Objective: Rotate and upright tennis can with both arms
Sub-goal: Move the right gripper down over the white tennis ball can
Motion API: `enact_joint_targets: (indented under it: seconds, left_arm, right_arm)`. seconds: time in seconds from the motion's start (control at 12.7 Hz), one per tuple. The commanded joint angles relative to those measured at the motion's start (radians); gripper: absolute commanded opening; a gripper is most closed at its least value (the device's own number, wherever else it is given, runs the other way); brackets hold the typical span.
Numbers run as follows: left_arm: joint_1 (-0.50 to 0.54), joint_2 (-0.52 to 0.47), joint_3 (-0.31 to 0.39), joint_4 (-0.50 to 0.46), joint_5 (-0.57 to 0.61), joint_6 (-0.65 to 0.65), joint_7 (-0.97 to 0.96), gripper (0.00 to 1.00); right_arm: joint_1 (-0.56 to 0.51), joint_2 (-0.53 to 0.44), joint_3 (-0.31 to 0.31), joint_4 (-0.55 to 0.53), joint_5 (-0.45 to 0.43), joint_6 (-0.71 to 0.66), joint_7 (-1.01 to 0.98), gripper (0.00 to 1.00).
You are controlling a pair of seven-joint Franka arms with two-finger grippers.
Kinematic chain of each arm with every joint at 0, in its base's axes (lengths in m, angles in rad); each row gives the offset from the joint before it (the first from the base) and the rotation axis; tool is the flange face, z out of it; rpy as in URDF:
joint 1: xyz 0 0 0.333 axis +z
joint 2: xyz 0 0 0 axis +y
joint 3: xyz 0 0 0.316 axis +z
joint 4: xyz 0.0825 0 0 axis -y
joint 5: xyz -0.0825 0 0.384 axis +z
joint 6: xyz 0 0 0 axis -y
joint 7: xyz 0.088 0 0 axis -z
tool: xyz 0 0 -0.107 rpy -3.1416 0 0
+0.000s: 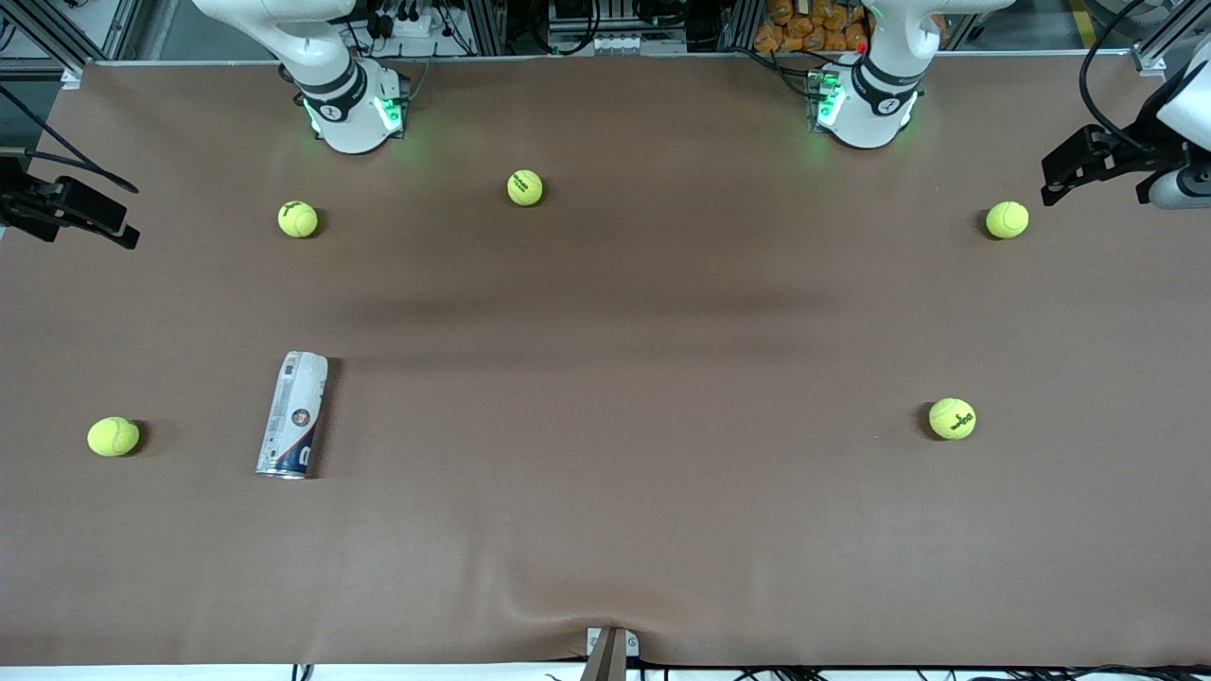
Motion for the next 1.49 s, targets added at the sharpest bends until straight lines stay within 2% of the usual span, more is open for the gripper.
enact_joint_targets:
  seconds: [0.0,0.31,0.79,1.26,1.41]
  left_arm:
    - [0.006,0.007,-0.002,0.022,0.002,-0.002,0.019,1.0]
    - [0.007,0.019,0.001,0.055,0.002,-0.002,0.017,1.0]
    - [0.007,0.023,0.003,0.048,0.002,-0.011,0.014,1.0]
    - [0.03,0.027,0.006,0.045,0.003,-0.047,0.014,1.0]
    - [0.03,0.027,0.006,0.048,0.008,-0.047,0.008,1.0]
  right_arm:
    - [0.0,0.016,0.0,0.031,0.014,-0.01,0.017,1.0]
    - [0.0,0.016,0.0,0.031,0.014,-0.012,0.017,1.0]
    - [0.012,0.038,0.001,0.03,0.016,-0.035,0.02,1.0]
    - [0.151,0.226,0.0,0.031,0.01,-0.098,0.023,1.0]
    - [0.168,0.275,0.0,0.031,0.013,-0.095,0.023,1.0]
